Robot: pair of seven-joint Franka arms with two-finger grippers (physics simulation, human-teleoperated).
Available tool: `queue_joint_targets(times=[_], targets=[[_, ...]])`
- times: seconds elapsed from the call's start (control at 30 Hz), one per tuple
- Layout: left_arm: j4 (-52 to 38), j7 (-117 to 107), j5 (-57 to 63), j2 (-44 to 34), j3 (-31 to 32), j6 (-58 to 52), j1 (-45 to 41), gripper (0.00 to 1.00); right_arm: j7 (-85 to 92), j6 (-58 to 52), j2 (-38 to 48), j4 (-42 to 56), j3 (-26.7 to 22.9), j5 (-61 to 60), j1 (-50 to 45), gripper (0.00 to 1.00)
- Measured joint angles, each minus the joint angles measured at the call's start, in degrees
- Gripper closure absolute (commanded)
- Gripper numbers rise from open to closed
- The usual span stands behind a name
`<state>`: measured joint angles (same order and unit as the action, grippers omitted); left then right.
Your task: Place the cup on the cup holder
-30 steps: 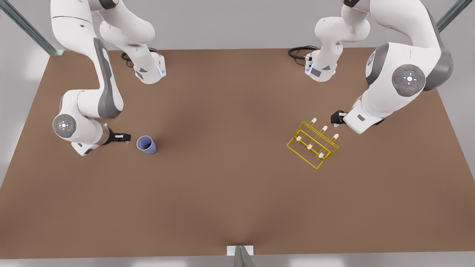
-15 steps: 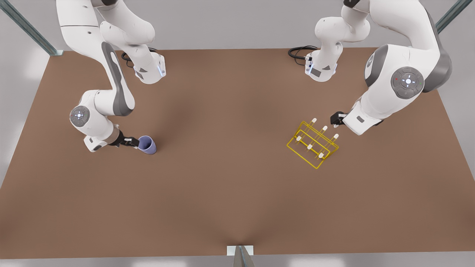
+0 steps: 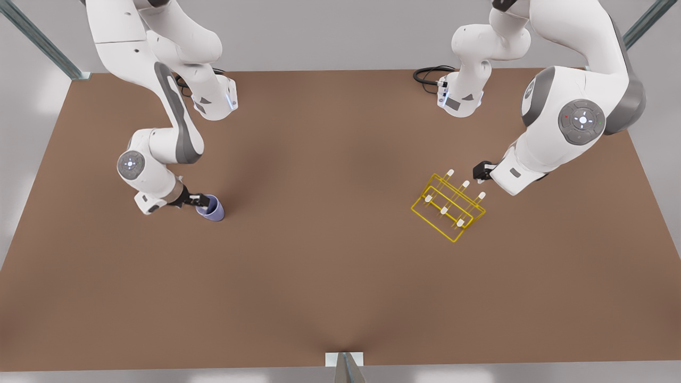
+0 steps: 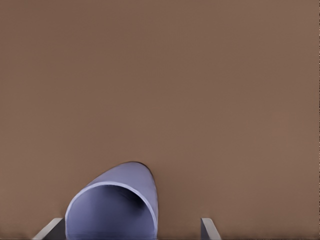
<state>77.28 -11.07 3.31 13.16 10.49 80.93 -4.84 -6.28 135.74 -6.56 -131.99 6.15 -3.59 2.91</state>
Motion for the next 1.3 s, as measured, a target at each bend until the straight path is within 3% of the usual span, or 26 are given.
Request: queue_joint_targets(times=[0.77,0.8,0.83,0.93,1.03,1.07,1.1,1.13,1.3], targets=[[0.43,-0.09,0.00,0.63,-0.14,0.13,0.35,0.00,-0.10,4.12,-5.59,-1.64,-0.04,0.03,0.62,0.00],[0.41,-0.09,0.00,0.67,-0.14,0.13,0.34,0.00,-0.06,4.32,-5.77,-1.64,-0.02,-0.01,0.62,0.11],[0.43,-0.09,0.00,0.69,-0.14,0.10,0.35,0.00,-0.06,4.49,-5.92,-1.64,-0.01,0.01,0.61,0.12],[0.42,-0.09,0.00,0.71,-0.14,-0.09,0.35,0.00,-0.05,4.93,-6.35,-1.65,-0.03,0.03,0.60,0.35],[0.41,-0.09,0.00,0.71,-0.14,-0.20,0.35,0.00,-0.05,5.29,-6.62,-1.66,-0.04,0.01,0.62,0.40],[0.43,-0.09,0.00,0.71,-0.14,-0.21,0.35,0.00,0.02,5.38,-6.64,-1.64,-0.02,-0.07,0.62,0.52],[0.40,-0.09,0.00,0.71,-0.14,-0.23,0.35,0.00,0.15,5.46,-6.65,-1.64,0.00,-0.20,0.62,0.72],[0.41,-0.09,0.00,0.71,-0.15,-0.24,0.35,0.00,0.43,5.53,-6.66,-1.63,0.02,-0.50,0.63,0.79],[0.43,-0.10,0.00,0.74,-0.14,-0.28,0.35,0.00,0.96,5.67,-6.62,-1.44,0.01,-0.55,0.61,0.79]])
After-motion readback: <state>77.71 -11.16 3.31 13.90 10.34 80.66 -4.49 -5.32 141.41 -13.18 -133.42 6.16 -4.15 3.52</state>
